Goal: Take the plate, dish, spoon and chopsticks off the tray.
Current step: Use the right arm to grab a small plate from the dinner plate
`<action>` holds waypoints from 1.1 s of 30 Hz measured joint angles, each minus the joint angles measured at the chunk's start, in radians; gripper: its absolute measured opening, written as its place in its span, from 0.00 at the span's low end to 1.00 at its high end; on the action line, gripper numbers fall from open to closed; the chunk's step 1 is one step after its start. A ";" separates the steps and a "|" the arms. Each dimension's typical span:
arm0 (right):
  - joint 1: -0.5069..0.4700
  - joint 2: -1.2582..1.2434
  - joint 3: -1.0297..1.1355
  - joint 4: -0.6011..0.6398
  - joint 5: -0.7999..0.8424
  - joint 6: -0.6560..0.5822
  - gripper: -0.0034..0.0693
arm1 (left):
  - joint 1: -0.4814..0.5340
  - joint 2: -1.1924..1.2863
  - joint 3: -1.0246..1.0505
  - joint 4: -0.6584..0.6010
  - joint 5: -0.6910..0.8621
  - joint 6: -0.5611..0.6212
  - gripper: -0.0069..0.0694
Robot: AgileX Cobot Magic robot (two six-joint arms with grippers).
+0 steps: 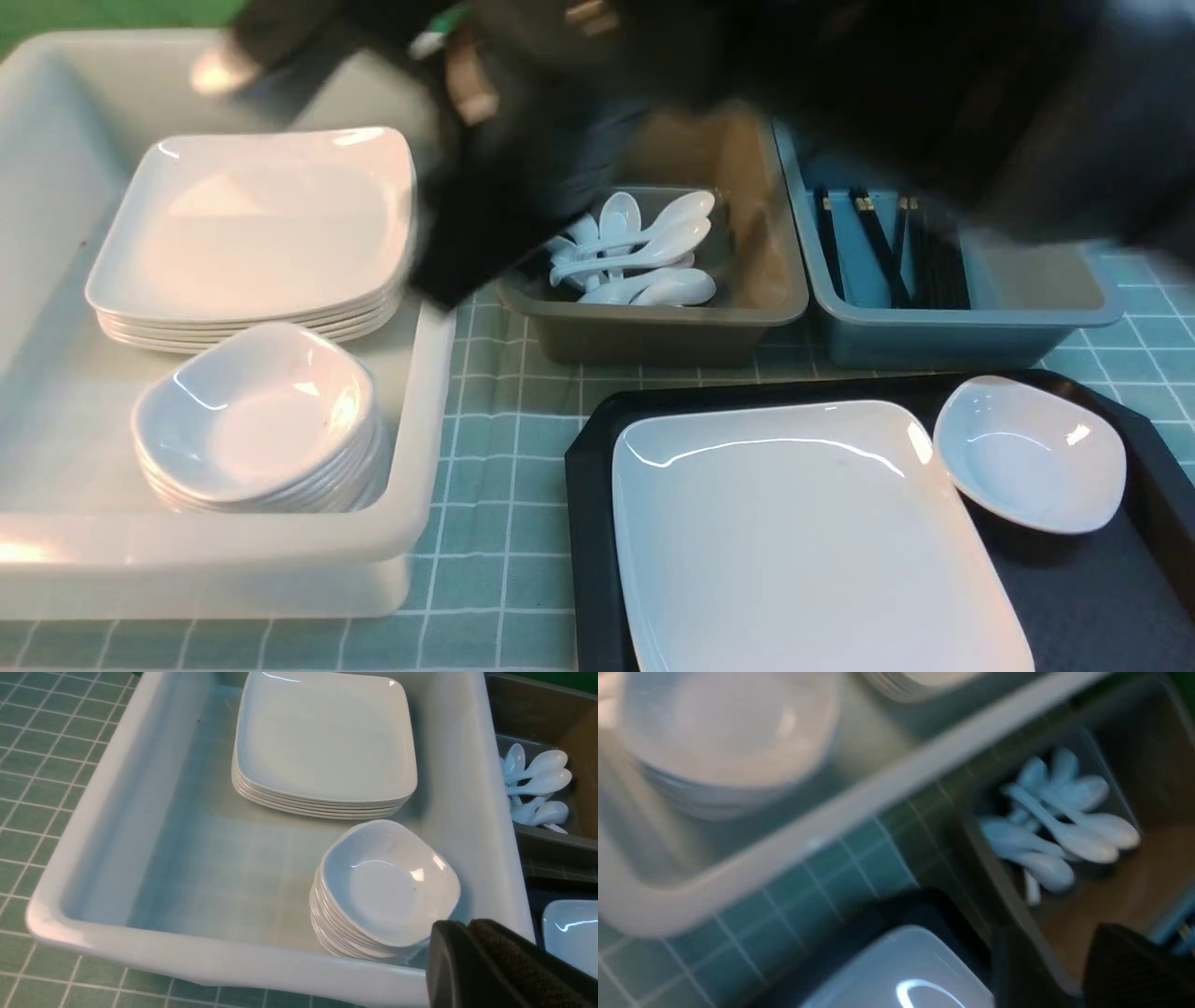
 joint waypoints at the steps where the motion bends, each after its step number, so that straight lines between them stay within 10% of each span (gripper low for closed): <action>1: -0.066 -0.075 0.088 0.006 -0.001 0.019 0.18 | 0.000 0.003 0.000 -0.033 0.000 0.022 0.10; 6: -0.288 -0.279 0.448 0.022 -0.003 0.031 0.12 | 0.000 0.047 0.000 -0.191 0.001 0.125 0.10; 11: -0.562 -0.414 0.869 0.042 -0.153 0.028 0.53 | 0.000 0.189 0.001 -0.436 0.000 0.307 0.10; 16: -0.634 -0.341 1.086 0.056 -0.409 -0.016 0.82 | 0.000 0.323 0.001 -0.526 -0.002 0.400 0.10; 28: -0.634 -0.134 1.109 -0.035 -0.571 -0.002 0.77 | 0.000 0.359 0.001 -0.525 -0.018 0.417 0.10; 33: -0.635 -0.092 1.109 -0.079 -0.602 0.039 0.57 | 0.000 0.359 0.001 -0.518 -0.020 0.420 0.10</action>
